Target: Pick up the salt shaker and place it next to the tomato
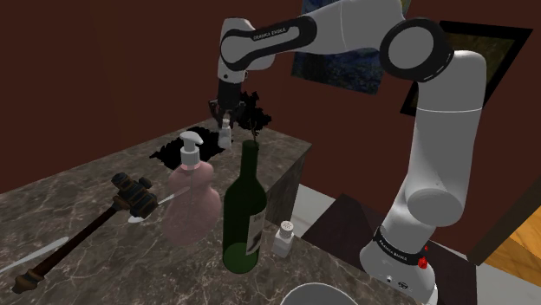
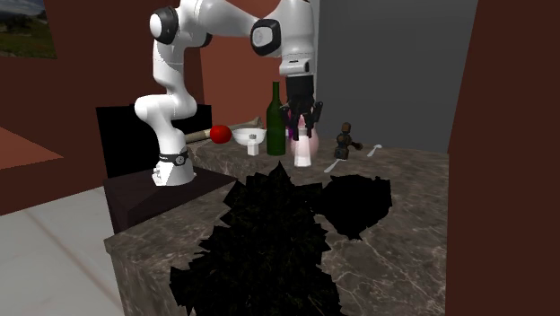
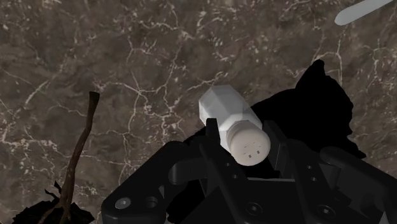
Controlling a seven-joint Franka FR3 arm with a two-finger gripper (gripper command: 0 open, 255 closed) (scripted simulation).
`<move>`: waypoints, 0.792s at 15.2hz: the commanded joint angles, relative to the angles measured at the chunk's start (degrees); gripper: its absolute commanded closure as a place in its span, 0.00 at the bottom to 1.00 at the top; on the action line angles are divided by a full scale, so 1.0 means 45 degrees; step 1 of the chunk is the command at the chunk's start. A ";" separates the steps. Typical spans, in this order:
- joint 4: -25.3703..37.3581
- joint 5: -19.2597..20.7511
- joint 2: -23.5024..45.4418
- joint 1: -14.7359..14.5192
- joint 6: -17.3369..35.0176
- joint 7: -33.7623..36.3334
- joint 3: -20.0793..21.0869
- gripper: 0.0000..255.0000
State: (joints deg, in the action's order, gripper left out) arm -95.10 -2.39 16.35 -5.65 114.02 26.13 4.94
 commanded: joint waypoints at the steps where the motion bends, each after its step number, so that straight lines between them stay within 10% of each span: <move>1: 0.0231 -0.0005 -0.0078 0.0012 -0.0314 -0.0003 -0.0004 1.00; 12: 0.1881 0.0008 -0.0246 0.0010 -0.2129 0.0085 0.0002 1.00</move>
State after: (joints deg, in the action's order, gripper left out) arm -87.56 -2.35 15.27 -5.64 105.41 26.51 4.96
